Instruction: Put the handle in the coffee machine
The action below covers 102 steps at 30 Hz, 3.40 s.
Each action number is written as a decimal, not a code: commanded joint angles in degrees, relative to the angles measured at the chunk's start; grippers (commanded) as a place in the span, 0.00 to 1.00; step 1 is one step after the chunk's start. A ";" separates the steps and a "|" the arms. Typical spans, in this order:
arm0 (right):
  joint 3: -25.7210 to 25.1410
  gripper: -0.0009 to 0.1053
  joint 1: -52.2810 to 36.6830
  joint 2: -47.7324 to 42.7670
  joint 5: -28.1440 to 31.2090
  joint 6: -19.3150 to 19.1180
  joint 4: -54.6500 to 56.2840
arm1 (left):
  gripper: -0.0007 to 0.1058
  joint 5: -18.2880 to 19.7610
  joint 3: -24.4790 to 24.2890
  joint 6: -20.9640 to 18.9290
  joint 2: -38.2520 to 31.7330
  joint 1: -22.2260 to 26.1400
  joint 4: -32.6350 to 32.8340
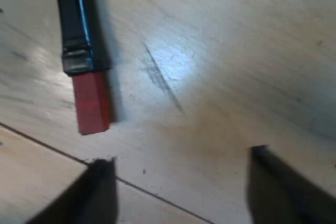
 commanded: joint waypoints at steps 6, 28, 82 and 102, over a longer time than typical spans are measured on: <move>-0.38 0.01 4.27 8.64 1.77 -0.28 -5.64 | 0.67 -0.53 3.97 0.02 0.89 -0.30 -2.30; -0.22 0.01 4.40 26.29 2.89 0.49 -12.44 | 0.67 -3.62 4.80 0.02 0.89 -0.30 -4.52; 10.98 0.01 9.22 29.21 -0.75 10.87 -25.02 | 0.67 -2.73 5.29 0.02 0.89 -0.30 -4.47; 10.98 0.01 18.57 29.21 -3.91 25.08 -33.67 | 0.67 -4.37 5.29 0.02 0.89 -0.30 -4.47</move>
